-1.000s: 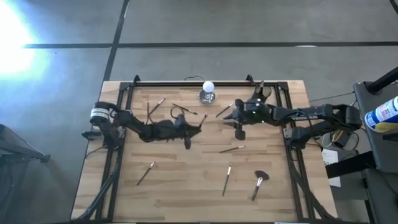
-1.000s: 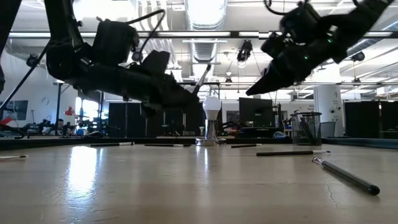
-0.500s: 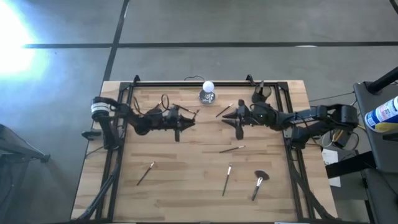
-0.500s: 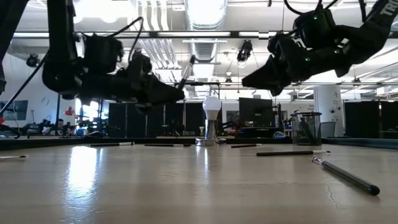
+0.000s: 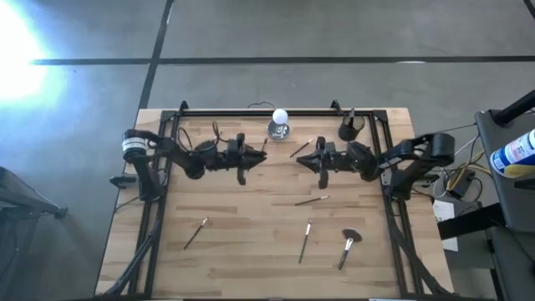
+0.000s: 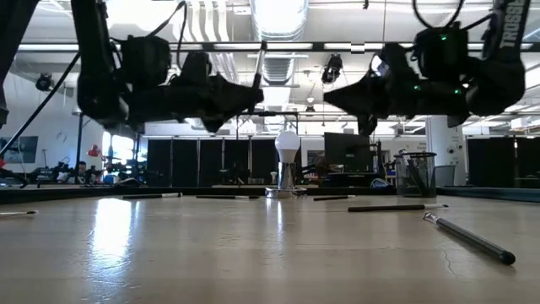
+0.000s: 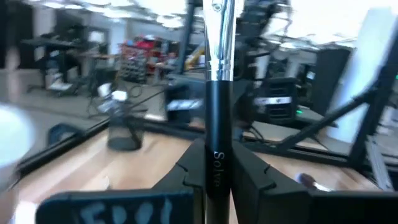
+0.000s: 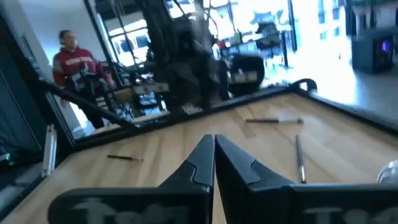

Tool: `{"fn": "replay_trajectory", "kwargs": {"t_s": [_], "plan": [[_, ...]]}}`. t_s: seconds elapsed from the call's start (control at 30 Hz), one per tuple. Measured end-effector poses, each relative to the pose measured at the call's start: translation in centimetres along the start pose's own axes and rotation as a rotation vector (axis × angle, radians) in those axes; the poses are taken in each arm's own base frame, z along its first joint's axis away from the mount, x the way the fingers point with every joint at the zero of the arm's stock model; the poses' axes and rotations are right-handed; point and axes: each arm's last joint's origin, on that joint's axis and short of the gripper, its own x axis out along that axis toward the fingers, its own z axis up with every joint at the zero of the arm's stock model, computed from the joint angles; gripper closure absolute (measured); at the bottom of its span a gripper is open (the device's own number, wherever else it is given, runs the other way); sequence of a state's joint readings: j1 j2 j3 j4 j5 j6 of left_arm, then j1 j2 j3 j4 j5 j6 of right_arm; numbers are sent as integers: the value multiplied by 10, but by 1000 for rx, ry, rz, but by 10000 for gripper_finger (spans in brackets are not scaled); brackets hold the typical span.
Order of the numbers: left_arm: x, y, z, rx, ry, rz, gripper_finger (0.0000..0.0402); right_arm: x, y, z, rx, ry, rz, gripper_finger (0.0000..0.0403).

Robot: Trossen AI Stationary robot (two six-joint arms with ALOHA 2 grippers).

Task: Put items in baskets/containers
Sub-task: Put the foundation brush into the black pen holder

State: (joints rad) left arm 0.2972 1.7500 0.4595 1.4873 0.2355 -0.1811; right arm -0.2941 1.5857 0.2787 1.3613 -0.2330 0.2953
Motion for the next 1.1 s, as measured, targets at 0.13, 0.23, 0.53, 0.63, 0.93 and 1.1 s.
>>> {"fn": "replay_trajectory", "kwargs": {"t_s": [0.13,0.23,0.53,0.63,0.93,1.1], "plan": [[9,9,4,-1,22,-25,364,21,-4,2,41,-13,8,376],[9,12,5,19,24,-27,364,36,-5,6,38,-31,18,347],[6,19,6,29,33,-49,364,51,-3,33,13,-150,-32,245],[9,20,6,30,43,-47,364,61,-4,43,9,-174,-40,226],[20,23,7,17,92,-39,364,92,-6,65,26,-105,-66,211],[20,24,7,18,91,-37,364,97,-5,70,27,-103,-64,229]]}}
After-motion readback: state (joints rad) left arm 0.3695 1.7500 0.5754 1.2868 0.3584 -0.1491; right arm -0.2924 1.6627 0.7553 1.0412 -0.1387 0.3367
